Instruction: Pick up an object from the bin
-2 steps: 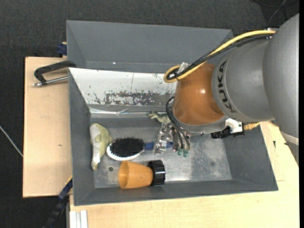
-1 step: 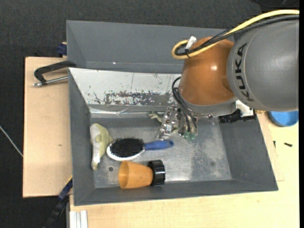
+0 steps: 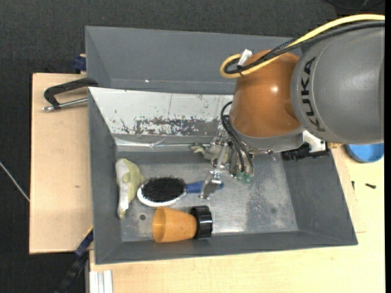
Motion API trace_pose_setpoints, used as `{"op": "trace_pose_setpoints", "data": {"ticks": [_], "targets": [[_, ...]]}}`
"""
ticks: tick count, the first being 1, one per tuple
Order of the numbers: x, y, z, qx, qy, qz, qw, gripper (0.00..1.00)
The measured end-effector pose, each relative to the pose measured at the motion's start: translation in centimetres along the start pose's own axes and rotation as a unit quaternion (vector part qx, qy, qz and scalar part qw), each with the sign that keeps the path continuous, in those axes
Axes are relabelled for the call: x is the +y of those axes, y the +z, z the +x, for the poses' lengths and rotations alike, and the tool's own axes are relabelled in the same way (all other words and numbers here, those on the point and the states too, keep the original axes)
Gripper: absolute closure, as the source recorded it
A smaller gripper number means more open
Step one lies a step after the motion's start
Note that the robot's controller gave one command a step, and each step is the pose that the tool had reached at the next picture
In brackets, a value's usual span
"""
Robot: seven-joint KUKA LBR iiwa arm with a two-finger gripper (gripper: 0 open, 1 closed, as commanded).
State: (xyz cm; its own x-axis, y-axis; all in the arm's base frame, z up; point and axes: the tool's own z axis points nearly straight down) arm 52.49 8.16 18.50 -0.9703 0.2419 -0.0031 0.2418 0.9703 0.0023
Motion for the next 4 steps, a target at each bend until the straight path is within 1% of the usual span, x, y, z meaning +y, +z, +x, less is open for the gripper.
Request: {"op": "trace_pose_setpoints", "data": {"ticks": [1, 2, 3, 4], "targets": [[1.3, 11.1, -0.1, -0.0052, -0.100, -0.002, 0.9950, 0.00], [1.2, 10.9, -0.1, -0.0036, -0.099, -0.001, 0.9951, 1.00], [1.3, 0.9, 0.0, -0.0033, -0.348, 0.000, 0.9375, 1.00], [1.6, -4.8, 0.5, -0.0035, -0.334, 0.000, 0.9427, 1.00]]}}
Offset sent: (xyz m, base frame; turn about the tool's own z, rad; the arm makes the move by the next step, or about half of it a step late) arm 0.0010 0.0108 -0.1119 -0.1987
